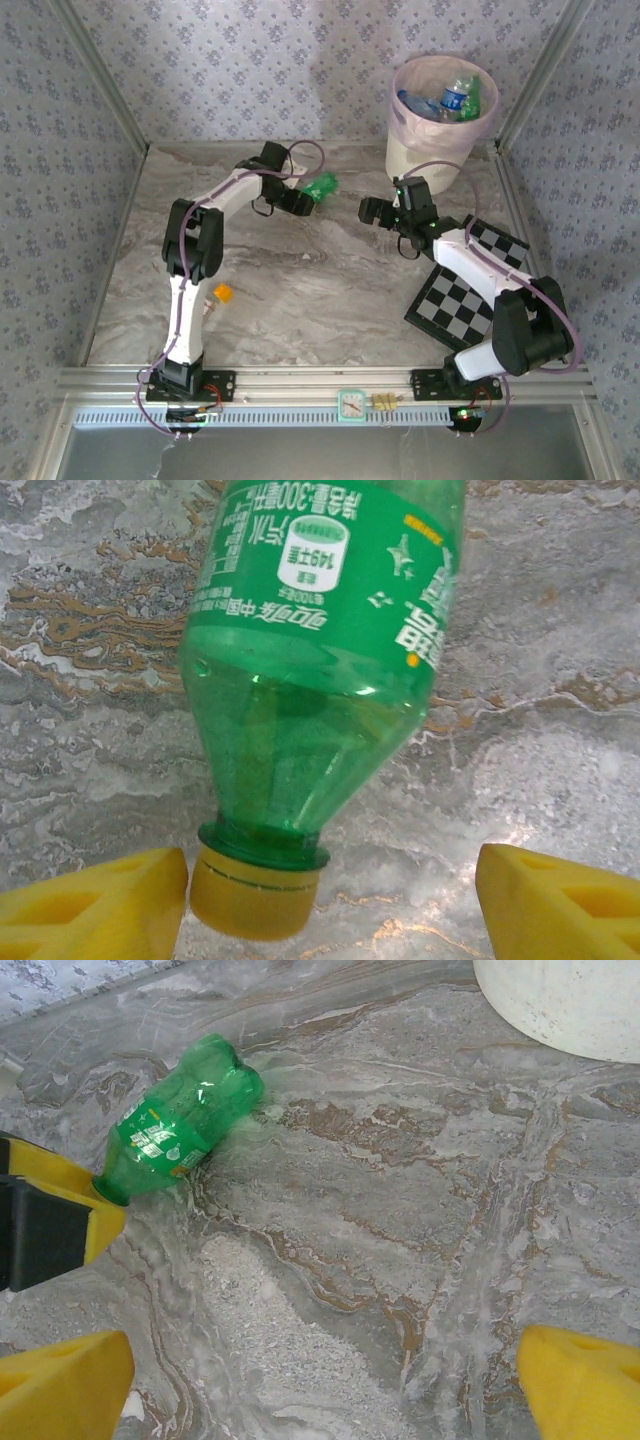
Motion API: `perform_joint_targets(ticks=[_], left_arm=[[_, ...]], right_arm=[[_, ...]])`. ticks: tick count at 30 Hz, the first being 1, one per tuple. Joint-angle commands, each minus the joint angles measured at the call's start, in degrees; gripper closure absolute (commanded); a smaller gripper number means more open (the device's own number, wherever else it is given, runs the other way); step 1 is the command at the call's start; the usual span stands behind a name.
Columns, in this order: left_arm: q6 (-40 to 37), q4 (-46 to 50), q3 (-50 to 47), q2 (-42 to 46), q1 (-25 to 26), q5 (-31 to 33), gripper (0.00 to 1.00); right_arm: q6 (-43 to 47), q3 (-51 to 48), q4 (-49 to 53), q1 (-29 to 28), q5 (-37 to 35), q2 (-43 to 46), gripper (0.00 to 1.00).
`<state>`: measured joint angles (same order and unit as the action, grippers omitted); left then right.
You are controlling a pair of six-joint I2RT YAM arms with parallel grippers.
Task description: Put the plastic bottles in the bin
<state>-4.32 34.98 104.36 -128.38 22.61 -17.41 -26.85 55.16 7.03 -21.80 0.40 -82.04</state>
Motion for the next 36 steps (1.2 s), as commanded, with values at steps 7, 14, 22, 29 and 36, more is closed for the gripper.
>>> perform_joint_targets(ticks=[7,14,22,29,36], left_arm=[[-2.8,3.6,4.0,-3.6,-0.1,0.1,0.39],[-2.3,3.5,3.6,-3.7,-0.2,-1.3,0.52],[-0.9,1.6,1.2,-2.4,0.0,-4.2,0.72],[5.3,-7.6,-7.2,4.0,0.6,-7.2,0.74],[15.6,-21.5,-20.3,13.8,3.5,-9.3,0.75]], right_arm=[[-1.5,-0.2,-0.2,-0.2,0.2,1.9,0.0],[-1.8,-0.3,-0.3,0.0,0.1,1.7,0.0],[-4.1,-1.0,-2.2,0.9,2.5,1.2,0.0],[-8.7,-0.9,-7.8,1.0,8.2,-1.9,0.0],[-15.3,0.6,-16.9,0.5,16.5,-7.1,0.0]])
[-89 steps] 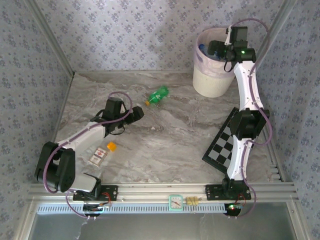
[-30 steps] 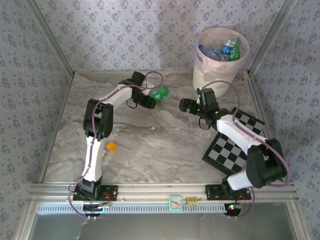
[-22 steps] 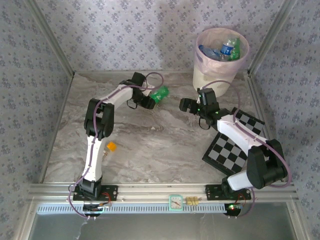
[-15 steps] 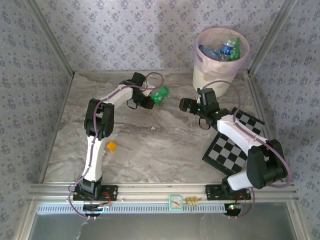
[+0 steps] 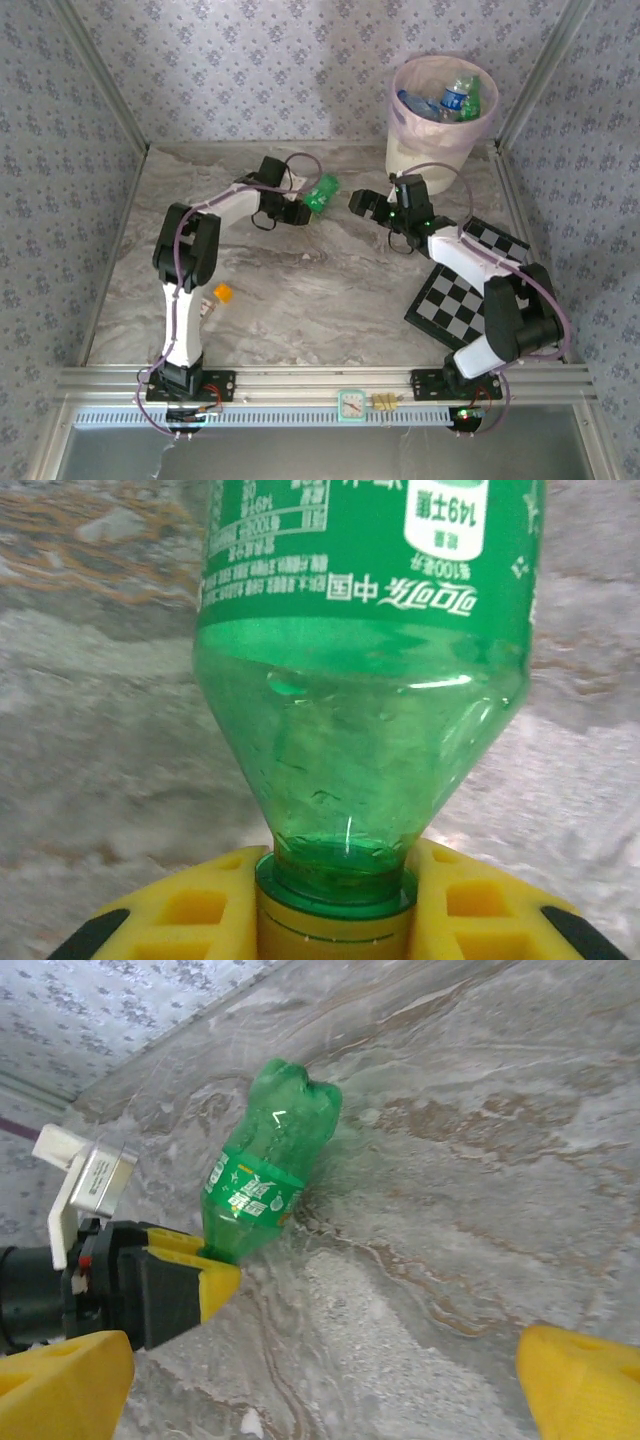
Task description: Put the plastic bottles in the bin
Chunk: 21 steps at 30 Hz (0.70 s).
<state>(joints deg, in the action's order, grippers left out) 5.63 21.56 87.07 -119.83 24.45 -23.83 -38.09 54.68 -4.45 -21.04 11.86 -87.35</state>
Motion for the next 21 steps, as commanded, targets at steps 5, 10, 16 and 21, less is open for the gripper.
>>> perform_joint_targets(ticks=[5,10,16,21], left_arm=[[13.1,-18.8,-11.7,11.5,4.3,-1.8,0.76],[18.8,-27.0,-18.9,16.0,6.7,-0.7,0.77],[20.8,-30.7,-23.1,18.9,8.6,0.1,0.77],[21.3,-31.0,-23.6,19.6,9.3,-1.1,0.77]], right_arm=[[-8.4,2.7,-11.6,-0.8,9.0,-6.4,0.0],[-12.2,2.7,-17.6,-1.1,11.0,-9.8,0.0],[-13.7,2.8,-20.8,-2.0,11.7,-11.6,0.05],[-14.1,3.4,-22.2,-2.5,12.3,-13.1,0.16]])
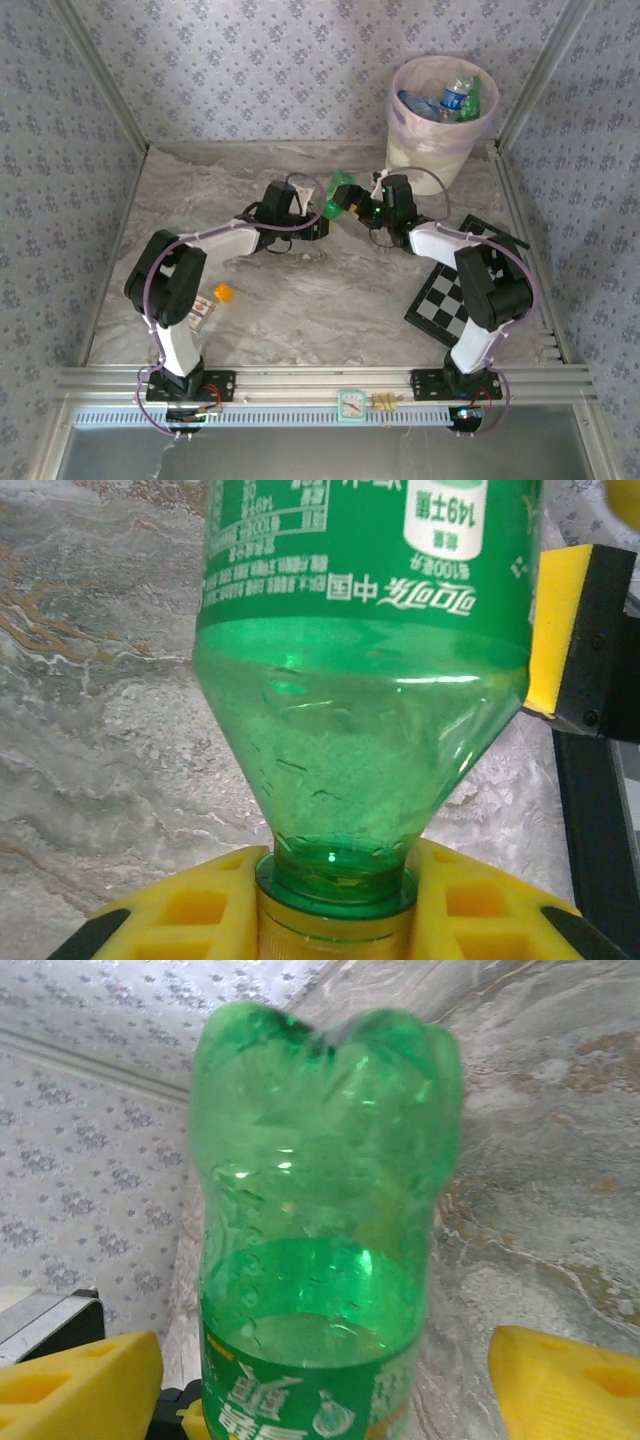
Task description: Put the plastic bottles in the bin
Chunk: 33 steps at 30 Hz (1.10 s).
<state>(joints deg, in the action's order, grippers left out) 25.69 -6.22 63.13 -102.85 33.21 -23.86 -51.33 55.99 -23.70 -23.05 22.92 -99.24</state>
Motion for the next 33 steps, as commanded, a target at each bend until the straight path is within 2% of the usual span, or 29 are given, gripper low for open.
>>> perform_joint_targets(ticks=[1,11,14,17,24,28,32,33], left_arm=[[1.2,-3.4,0.2,2.8,0.7,-1.2,0.77],[1.3,-3.4,0.1,3.4,1.5,-2.4,0.77],[1.3,-3.3,-0.2,3.9,1.5,-2.0,0.73],[1.4,-2.9,-0.6,4.7,1.5,-0.9,0.63],[1.8,-2.3,-3.2,8.7,1.3,4.2,0.3],[2.3,-1.4,-5.3,11.4,0.7,9.3,0.17],[4.3,-1.2,-7.4,13.3,-0.8,14.0,0.08],[5.1,-1.2,-8.1,13.7,-1.4,14.7,0.01]], right_arm=[[-1.0,2.2,-3.2,-0.5,1.4,-1.4,0.18],[-0.8,3.1,-3.7,-0.7,2.0,-2.6,0.38],[-0.2,3.1,-3.2,-0.6,2.0,-2.3,0.45],[1.1,3.1,-1.8,-0.4,1.4,-1.8,0.46],[8.4,4.6,8.5,3.0,-1.2,2.8,0.46],[17.8,10.6,21.3,5.3,-4.6,7.8,0.46],[24.8,19.0,29.6,7.1,-6.7,11.4,0.45],[26.3,21.1,31.4,7.6,-6.9,11.9,0.45]])
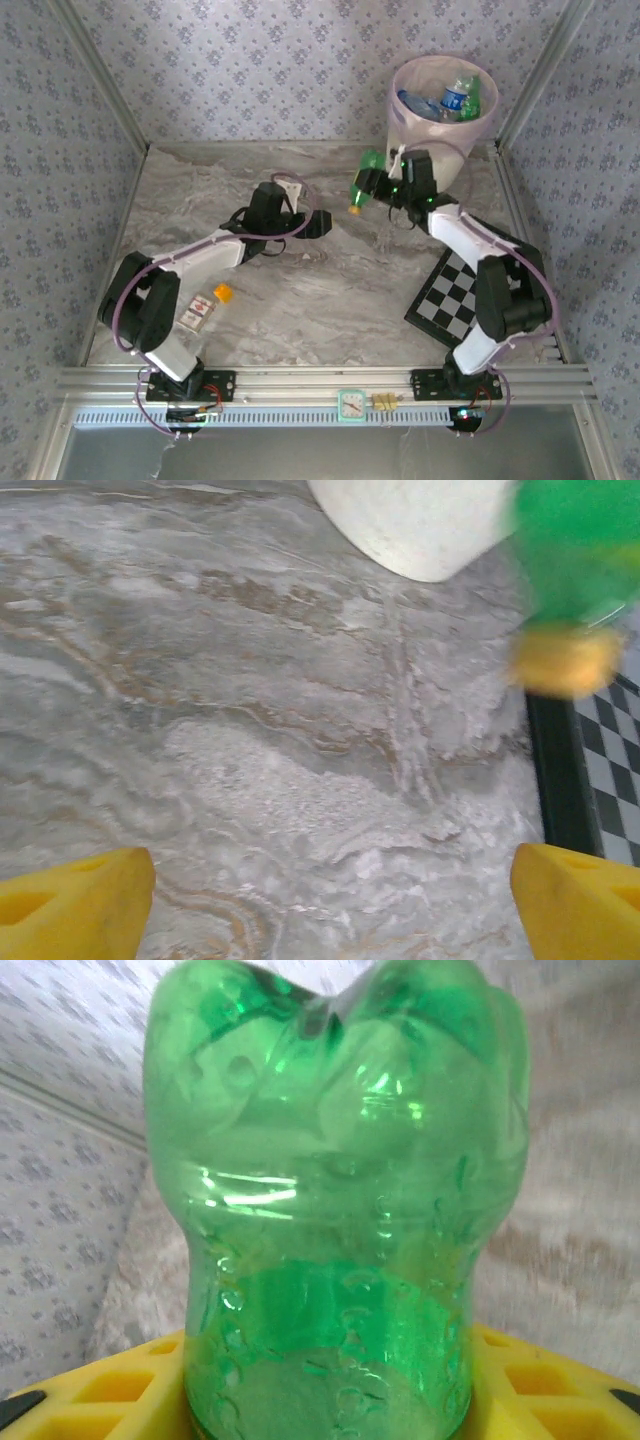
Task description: Put the plastic bottles in the bin
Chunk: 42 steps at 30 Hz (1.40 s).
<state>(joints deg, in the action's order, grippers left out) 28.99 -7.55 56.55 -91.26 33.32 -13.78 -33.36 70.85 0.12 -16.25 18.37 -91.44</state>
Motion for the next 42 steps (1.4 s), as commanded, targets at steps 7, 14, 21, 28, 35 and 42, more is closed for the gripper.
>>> perform_joint_targets(ticks=[7,14,21,28,35,42], left_arm=[[6.3,0.1,-4.7,4.7,-4.9,8.0,0.0],[6.1,3.1,-5.6,7.0,-5.7,8.7,0.01],[5.6,5.2,-6.5,9.2,-6.0,10.4,0.01],[5.9,6.4,-7.1,10.8,-6.3,12.9,0.01],[6.8,7.6,-7.9,13.0,-6.9,16.6,0.01],[7.1,8.9,-8.5,15.1,-8.0,19.8,0.01]], right_arm=[[15.8,24.4,14.4,4.0,-4.4,2.5,0.46],[21.4,44.2,21.5,6.6,-12.6,-7.7,0.45],[23.8,60.9,29.3,10.1,-17.9,-19.9,0.45],[23.9,73.9,39.1,12.8,-18.4,-31.0,0.45],[22.0,72.2,39.4,14.6,-17.1,-33.3,0.38],[22.3,73.1,39.1,14.7,-17.5,-32.1,0.0]])
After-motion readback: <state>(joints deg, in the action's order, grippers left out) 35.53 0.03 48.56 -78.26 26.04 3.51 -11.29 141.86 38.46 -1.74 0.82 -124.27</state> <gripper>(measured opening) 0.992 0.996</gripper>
